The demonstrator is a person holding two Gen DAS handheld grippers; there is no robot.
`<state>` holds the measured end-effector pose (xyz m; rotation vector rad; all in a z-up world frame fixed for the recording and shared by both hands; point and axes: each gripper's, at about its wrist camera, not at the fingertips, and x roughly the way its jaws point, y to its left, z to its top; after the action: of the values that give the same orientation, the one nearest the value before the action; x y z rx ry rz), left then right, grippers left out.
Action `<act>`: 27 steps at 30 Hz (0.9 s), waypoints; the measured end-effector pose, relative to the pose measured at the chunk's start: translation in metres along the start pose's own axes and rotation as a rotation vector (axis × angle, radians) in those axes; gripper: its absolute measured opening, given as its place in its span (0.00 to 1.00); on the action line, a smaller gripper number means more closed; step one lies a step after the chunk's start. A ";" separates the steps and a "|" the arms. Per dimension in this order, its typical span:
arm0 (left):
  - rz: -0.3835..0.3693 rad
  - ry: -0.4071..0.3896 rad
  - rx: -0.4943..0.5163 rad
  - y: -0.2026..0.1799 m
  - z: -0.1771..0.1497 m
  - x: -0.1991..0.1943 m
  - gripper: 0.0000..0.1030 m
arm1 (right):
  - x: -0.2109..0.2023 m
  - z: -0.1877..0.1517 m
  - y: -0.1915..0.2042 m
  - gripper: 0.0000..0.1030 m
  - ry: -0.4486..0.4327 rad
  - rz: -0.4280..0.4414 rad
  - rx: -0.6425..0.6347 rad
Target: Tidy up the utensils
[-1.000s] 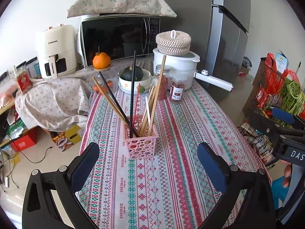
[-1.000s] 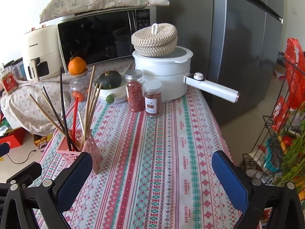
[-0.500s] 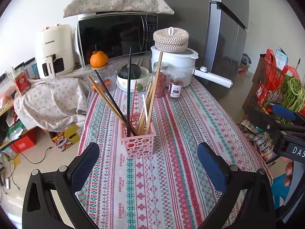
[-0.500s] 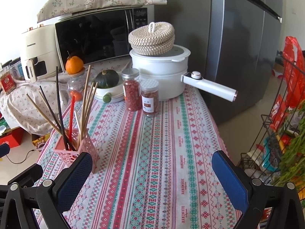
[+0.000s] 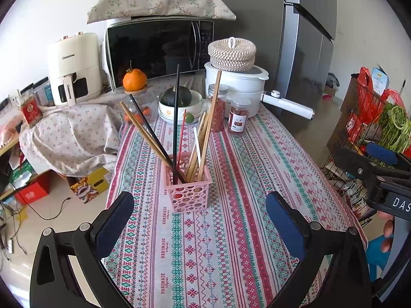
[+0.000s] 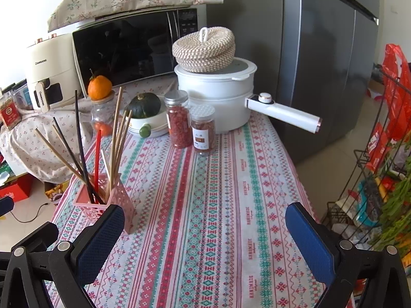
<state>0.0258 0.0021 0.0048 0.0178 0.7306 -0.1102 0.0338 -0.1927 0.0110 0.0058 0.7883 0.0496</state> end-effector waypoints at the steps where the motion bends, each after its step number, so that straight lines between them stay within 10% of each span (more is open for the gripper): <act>1: 0.000 -0.001 -0.001 0.000 0.000 0.000 1.00 | 0.000 0.000 0.000 1.00 0.001 0.001 -0.001; 27: 0.002 -0.010 0.002 0.002 0.001 -0.002 1.00 | 0.001 -0.001 0.002 1.00 0.007 0.006 0.010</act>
<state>0.0253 0.0046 0.0070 0.0194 0.7202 -0.1091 0.0334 -0.1909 0.0098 0.0173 0.7952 0.0519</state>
